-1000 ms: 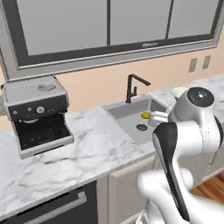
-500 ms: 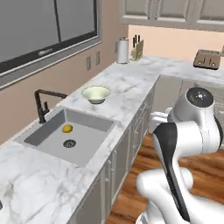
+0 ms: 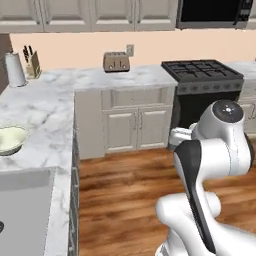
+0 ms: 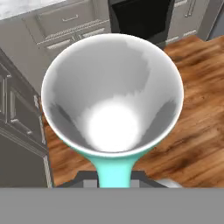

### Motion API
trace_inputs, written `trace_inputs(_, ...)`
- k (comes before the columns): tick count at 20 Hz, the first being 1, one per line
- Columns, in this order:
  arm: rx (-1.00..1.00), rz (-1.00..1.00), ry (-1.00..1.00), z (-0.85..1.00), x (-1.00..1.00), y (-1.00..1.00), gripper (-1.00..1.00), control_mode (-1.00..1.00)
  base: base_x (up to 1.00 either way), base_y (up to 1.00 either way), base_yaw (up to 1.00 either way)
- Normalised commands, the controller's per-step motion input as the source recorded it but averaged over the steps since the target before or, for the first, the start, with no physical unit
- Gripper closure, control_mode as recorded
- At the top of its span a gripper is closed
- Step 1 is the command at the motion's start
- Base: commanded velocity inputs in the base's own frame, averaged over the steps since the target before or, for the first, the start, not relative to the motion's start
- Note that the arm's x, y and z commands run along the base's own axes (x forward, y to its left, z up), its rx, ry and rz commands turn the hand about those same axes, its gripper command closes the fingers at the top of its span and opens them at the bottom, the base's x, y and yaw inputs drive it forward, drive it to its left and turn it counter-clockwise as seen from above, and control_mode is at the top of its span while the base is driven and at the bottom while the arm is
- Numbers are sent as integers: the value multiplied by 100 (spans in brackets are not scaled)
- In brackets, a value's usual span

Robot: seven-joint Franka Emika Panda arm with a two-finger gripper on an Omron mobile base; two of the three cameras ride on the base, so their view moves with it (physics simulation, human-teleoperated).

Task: Clear the mugs and bowl far away from the sink.

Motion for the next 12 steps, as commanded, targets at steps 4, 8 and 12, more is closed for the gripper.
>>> trace_inputs(4, 0, 0, 0, 0, 0, 0, 100, 100, 6, -96, -71)
trace_inputs(8, 0, 0, 0, 0, 0, 0, 100, 100, 0, -46, -88)
trace_inputs(12, 0, 0, 0, 0, 0, 0, 100, 100, 0, -22, -94)
